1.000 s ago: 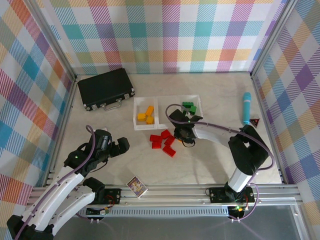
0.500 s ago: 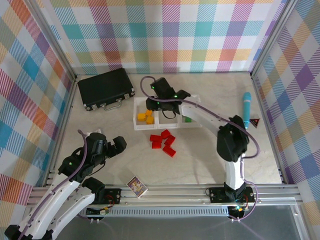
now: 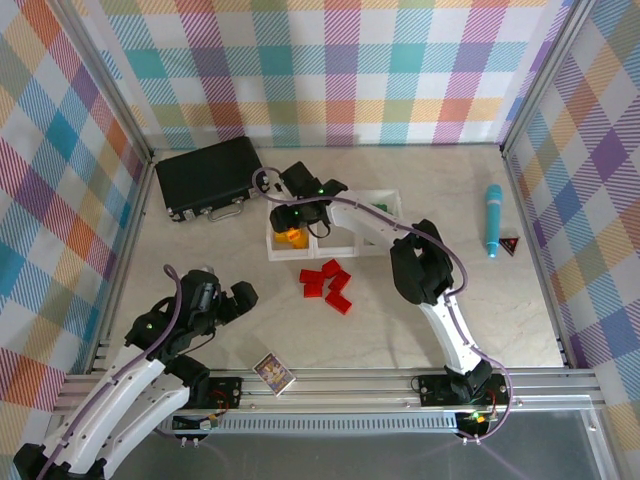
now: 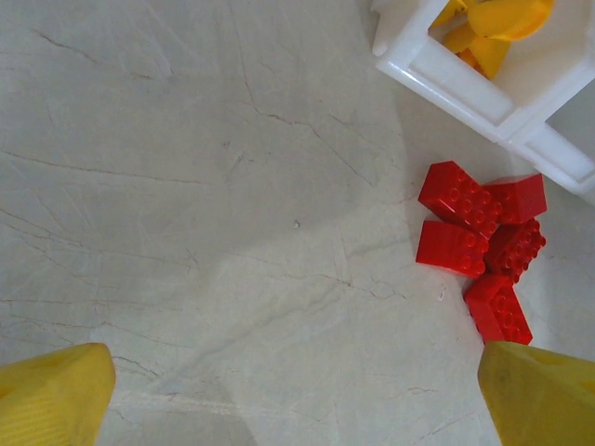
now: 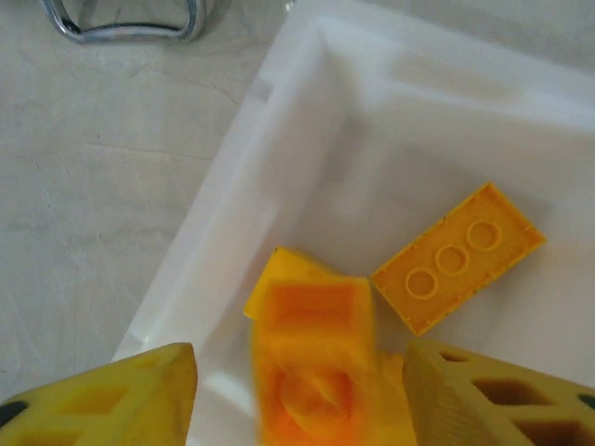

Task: Sort the legos into containers by color
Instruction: Place the lego in the container, then pick up the lego from the bottom-center of the table.

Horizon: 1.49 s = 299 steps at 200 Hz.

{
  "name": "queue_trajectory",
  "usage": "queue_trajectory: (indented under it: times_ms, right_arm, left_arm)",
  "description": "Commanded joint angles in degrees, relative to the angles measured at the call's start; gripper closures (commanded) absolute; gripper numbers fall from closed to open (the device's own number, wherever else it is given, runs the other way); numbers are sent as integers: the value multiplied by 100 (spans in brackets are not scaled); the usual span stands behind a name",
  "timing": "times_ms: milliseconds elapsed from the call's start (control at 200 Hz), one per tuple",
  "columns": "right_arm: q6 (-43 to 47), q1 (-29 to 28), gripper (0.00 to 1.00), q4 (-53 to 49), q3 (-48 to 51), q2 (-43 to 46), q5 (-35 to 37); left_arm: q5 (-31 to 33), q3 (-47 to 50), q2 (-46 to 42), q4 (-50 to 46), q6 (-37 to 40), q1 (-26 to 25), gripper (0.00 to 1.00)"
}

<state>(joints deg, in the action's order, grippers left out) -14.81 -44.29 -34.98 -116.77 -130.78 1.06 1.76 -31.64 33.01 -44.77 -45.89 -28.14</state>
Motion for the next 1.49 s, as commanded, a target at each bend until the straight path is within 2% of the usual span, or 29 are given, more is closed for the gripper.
queue_trajectory:
  times_ms: [0, 70, 200, 435, 640, 710, 790, 910, 1100, 1295, 1490]
  right_arm:
    - [214, -31, 28, -503, -517, -77, 252]
    - [226, -27, 21, -719, -635, 11, 448]
    - [126, -27, 15, -912, -342, 610, 808]
    - [-339, 67, 9, -518, 1904, 2867, 1448]
    - [-933, 332, 6, 58, 4300, 5010, 1184]
    - [-867, 377, 6, 213, 4912, 5530, 1010]
    - [-443, 404, 7, 343, 5423, 5876, 467]
    - [-103, 393, 10, -85, 5708, 5869, -31]
    - [-101, 309, 12, -143, 6083, 5585, -349]
    - [146, -168, 12, -119, 5780, 4438, -290]
    - [284, -386, 12, -82, 5436, 3549, -112]
  left_arm:
    - [-210, 35, 75, 115, -9, -142, 0]
    - [-254, 44, 174, 252, 0, -251, 0]
    - [-116, 14, 596, 581, -40, -727, 0]
    - [542, -404, 1841, 1015, -97, -1765, 0]
    - [780, -958, 3290, 1309, -34, -2258, 0]
    - [721, -1241, 3821, 1334, 147, -2298, 0]
    - [765, -1617, 4301, 1170, 345, -2331, 0]
    - [1096, -1762, 4382, 967, 261, -2336, 0]
    - [1619, -1292, 3373, 734, -162, -2243, 0]
    - [2026, -996, 2216, 284, -237, -2204, 0]
    - [2280, -722, 1023, -2, -183, -2209, 0]
